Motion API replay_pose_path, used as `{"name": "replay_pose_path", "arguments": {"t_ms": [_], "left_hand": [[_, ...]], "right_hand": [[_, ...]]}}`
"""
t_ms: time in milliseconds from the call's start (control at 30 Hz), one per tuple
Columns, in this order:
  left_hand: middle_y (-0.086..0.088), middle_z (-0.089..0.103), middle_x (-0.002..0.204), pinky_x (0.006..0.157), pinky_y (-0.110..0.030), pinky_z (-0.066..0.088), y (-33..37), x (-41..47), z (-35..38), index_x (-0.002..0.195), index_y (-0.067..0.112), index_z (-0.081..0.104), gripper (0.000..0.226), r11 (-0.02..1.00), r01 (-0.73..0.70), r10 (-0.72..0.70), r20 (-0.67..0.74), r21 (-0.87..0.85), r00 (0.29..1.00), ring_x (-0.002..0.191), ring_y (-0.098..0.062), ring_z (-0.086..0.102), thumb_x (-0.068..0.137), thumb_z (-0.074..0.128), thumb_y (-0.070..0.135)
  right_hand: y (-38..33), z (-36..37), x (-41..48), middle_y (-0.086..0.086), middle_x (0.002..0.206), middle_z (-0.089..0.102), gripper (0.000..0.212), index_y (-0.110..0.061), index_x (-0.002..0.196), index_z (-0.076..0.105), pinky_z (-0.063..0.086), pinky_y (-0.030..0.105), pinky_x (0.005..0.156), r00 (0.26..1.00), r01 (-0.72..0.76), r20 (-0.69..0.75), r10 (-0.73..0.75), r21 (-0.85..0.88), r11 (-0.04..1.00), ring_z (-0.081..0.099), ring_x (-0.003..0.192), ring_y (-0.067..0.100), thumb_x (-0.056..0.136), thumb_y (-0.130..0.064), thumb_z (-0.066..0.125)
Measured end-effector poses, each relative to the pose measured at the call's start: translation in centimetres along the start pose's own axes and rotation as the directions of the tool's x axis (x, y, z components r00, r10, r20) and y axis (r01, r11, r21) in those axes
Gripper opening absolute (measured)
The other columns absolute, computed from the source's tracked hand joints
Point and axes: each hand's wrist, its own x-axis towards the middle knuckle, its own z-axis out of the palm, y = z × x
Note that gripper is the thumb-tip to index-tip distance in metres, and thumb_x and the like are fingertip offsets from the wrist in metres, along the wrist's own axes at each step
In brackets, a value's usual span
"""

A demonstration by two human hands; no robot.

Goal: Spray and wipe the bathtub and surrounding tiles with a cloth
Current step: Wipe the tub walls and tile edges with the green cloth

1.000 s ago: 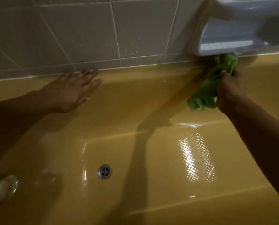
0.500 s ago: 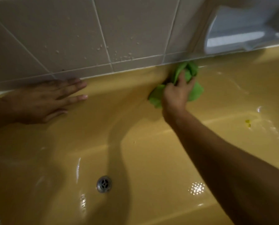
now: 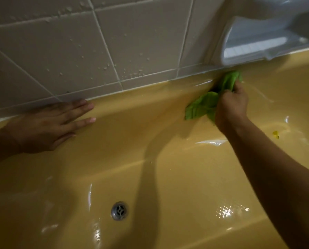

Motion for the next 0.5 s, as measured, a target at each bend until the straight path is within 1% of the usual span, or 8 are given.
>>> {"name": "replay_pose_path", "arguments": {"t_ms": [33,100,167,267,333,400,433,500], "left_hand": [[-0.011,0.009,0.171,0.115,-0.059,0.034,-0.1,0.0,0.0,0.162,0.018,0.022,0.069,1.0,-0.001,0.0,-0.013,-0.006,1.0,0.157,-0.034,0.014,0.1,0.037,0.041],[-0.012,0.015,0.17,0.115,-0.059,0.035,0.2,0.3,0.2,0.161,0.018,0.027,0.065,1.0,-0.021,0.021,-0.084,0.0,0.996,0.156,-0.036,0.019,0.101,0.038,0.039],[-0.013,0.017,0.17,0.115,-0.058,0.035,0.6,0.0,0.4,0.162,0.02,0.025,0.064,0.998,-0.058,0.06,-0.16,0.019,0.985,0.155,-0.037,0.021,0.102,0.039,0.037],[-0.012,0.019,0.169,0.115,-0.057,0.037,0.8,-0.1,0.0,0.161,0.018,0.029,0.063,0.997,-0.07,0.078,-0.195,0.043,0.978,0.155,-0.036,0.022,0.102,0.042,0.038],[-0.009,0.016,0.17,0.115,-0.054,0.036,1.7,-0.3,-0.5,0.161,0.02,0.029,0.063,0.999,-0.014,0.02,-0.192,0.034,0.981,0.155,-0.034,0.021,0.102,0.041,0.039],[-0.005,0.012,0.171,0.114,-0.052,0.032,3.3,-0.5,-0.8,0.162,0.023,0.026,0.067,0.997,0.075,-0.078,-0.197,-0.022,0.977,0.155,-0.032,0.021,0.099,0.048,0.031],[-0.003,0.01,0.172,0.116,-0.05,0.029,4.2,-0.6,-0.8,0.162,0.022,0.024,0.074,0.988,0.136,-0.148,-0.199,-0.072,0.969,0.156,-0.029,0.019,0.095,0.056,0.022],[0.001,0.005,0.172,0.121,-0.048,0.02,6.0,-1.1,-0.8,0.164,0.022,0.017,0.097,0.949,0.273,-0.3,-0.185,-0.158,0.936,0.157,-0.02,0.01,0.083,0.067,0.001]], "right_hand": [[0.1,-0.2,1.4,0.008,0.113,0.069,0.07,-0.023,0.131,0.065,0.058,0.051,0.091,1.0,-0.001,-0.014,0.0,-0.093,0.996,0.066,0.1,0.028,0.074,0.004,0.033],[1.8,0.8,1.6,0.008,0.125,0.065,0.071,-0.028,0.133,0.063,0.055,0.052,0.098,0.997,0.063,0.042,-0.058,-0.12,0.991,0.063,0.112,0.03,0.071,-0.005,0.036],[2.7,3.0,-0.6,0.016,0.145,0.05,0.078,-0.026,0.14,0.056,0.044,0.054,0.111,0.997,0.046,0.077,-0.027,-0.261,0.964,0.052,0.129,0.036,0.065,-0.015,0.038],[1.0,6.1,-7.4,0.019,0.164,0.017,0.065,-0.013,0.149,0.045,0.021,0.035,0.124,0.971,0.117,0.238,-0.01,-0.439,0.891,0.029,0.147,0.035,0.084,-0.005,0.042],[0.8,7.5,-11.5,0.012,0.169,0.005,0.064,-0.012,0.154,0.039,0.013,0.017,0.119,0.917,0.249,0.392,-0.07,-0.428,0.869,0.021,0.151,0.029,0.091,0.003,0.041],[1.7,7.9,-13.9,0.007,0.17,0.007,0.066,-0.012,0.156,0.035,0.007,0.002,0.108,0.848,0.396,0.505,-0.162,-0.399,0.827,0.021,0.15,0.021,0.092,0.005,0.04],[1.9,8.0,-14.3,0.006,0.17,0.01,0.066,-0.012,0.157,0.034,0.004,-0.002,0.104,0.832,0.434,0.517,-0.201,-0.379,0.817,0.021,0.15,0.018,0.093,0.005,0.04],[1.7,8.0,-14.0,0.007,0.169,0.015,0.066,-0.012,0.158,0.031,0.004,0.001,0.107,0.853,0.43,0.468,-0.233,-0.376,0.821,0.021,0.151,0.019,0.094,0.001,0.039]]}}
